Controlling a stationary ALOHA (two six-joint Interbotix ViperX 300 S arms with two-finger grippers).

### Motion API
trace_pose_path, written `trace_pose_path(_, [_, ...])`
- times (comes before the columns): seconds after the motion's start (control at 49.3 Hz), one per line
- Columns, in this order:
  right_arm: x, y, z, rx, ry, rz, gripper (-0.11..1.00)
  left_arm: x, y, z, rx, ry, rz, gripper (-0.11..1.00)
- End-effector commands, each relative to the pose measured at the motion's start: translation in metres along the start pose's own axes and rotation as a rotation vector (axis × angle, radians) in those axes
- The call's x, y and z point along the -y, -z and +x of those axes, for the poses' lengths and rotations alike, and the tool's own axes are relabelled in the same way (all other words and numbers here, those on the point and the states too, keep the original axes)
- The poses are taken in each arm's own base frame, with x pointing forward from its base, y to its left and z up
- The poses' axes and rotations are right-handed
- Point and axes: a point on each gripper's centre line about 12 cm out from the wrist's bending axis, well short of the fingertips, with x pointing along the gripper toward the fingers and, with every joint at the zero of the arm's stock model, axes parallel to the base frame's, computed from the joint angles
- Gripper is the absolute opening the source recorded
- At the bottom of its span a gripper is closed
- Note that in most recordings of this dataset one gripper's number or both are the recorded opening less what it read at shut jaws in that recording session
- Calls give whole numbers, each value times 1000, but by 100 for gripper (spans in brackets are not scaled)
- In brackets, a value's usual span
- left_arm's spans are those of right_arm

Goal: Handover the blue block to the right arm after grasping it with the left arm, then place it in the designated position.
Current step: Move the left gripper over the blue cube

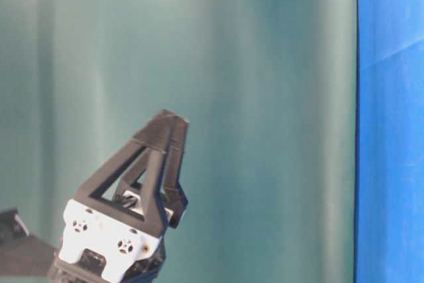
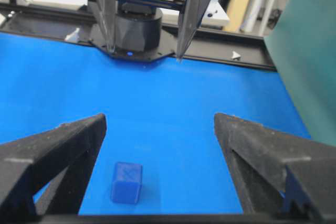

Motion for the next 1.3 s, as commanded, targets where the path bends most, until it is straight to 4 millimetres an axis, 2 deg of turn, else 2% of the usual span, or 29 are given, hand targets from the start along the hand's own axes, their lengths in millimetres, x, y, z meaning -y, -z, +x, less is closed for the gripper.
trace_pose_path(0.0, [1, -11, 2, 29, 3, 0, 98, 0, -16, -5, -58, -3, 1, 93])
trace_pose_path(0.284, [1, -11, 2, 28, 3, 0, 98, 0, -36, -8, -293, -7, 2, 93])
trace_pose_path(0.649, [1, -9, 3, 17, 3, 0, 98, 0, -39, 5, -531, -10, 9, 93])
trace_pose_path(0.811, [1, -8, 4, 14, 3, -2, 98, 0, -38, 7, -592, -11, 8, 93])
trace_pose_path(1.278, [1, -8, 4, 14, 4, -2, 98, 0, -39, 8, -600, -11, 6, 93])
